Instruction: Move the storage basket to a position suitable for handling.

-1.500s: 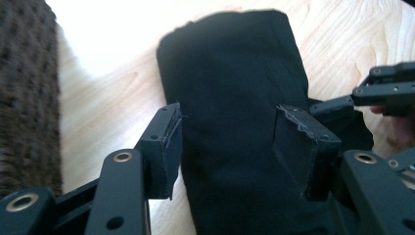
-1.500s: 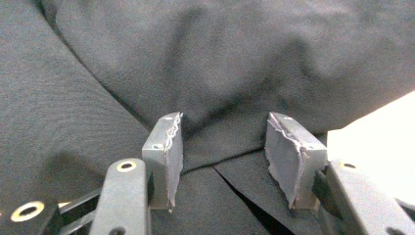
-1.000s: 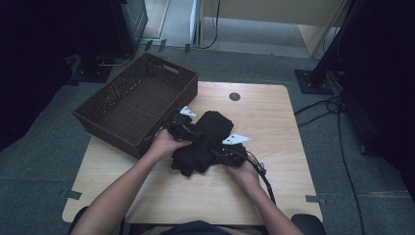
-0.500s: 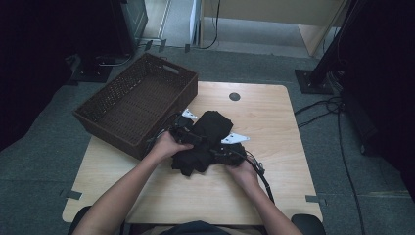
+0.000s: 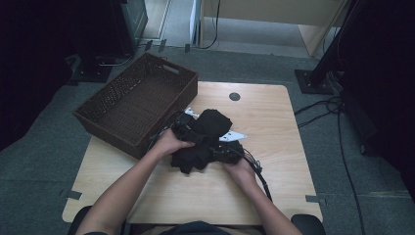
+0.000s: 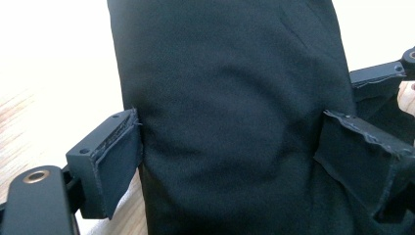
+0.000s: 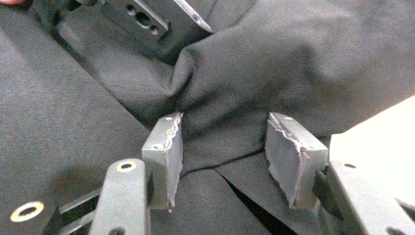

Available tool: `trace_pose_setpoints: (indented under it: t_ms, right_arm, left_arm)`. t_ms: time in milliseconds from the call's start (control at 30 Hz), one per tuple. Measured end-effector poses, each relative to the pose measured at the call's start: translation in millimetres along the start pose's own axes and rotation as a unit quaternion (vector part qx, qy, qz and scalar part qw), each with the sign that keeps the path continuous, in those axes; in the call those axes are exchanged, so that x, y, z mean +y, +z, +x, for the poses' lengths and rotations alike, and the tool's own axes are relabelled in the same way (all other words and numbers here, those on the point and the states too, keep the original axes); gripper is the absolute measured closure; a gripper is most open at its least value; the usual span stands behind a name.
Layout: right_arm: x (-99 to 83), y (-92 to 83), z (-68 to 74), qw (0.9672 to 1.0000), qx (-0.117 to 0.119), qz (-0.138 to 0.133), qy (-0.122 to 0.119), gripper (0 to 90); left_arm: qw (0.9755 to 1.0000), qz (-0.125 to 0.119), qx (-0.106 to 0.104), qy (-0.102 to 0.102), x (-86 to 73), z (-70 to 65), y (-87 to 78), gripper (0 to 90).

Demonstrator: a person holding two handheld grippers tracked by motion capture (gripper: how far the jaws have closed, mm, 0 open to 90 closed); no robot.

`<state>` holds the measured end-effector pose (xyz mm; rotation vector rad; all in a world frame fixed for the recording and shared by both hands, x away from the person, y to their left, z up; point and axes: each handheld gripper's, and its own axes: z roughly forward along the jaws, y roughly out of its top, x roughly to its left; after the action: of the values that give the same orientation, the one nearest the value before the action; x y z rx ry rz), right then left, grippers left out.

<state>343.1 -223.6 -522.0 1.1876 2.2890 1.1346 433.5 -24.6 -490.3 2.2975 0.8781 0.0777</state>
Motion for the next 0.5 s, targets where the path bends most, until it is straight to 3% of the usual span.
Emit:
trace_pose_setpoints:
  t_ms: [133,300,500]
  right_arm:
    - [0.4,0.2,0.3,1.0,0.0,0.001,0.002,48.4]
    - [2.0,2.2,0.0,1.0,-0.001,0.0,-0.004,48.5]
    - [6.1,7.2,-0.3,1.0,-0.005,0.002,-0.008,48.5]
  left_arm:
    - [1.0,-0.003,-0.001,-0.005,-1.0,2.2,5.2,4.1]
    - [0.9999,-0.007,-0.011,0.004,-1.0,0.6,6.4,9.6]
    - [0.9999,-0.008,-0.008,-0.004,-0.9,2.7,6.6,12.5]
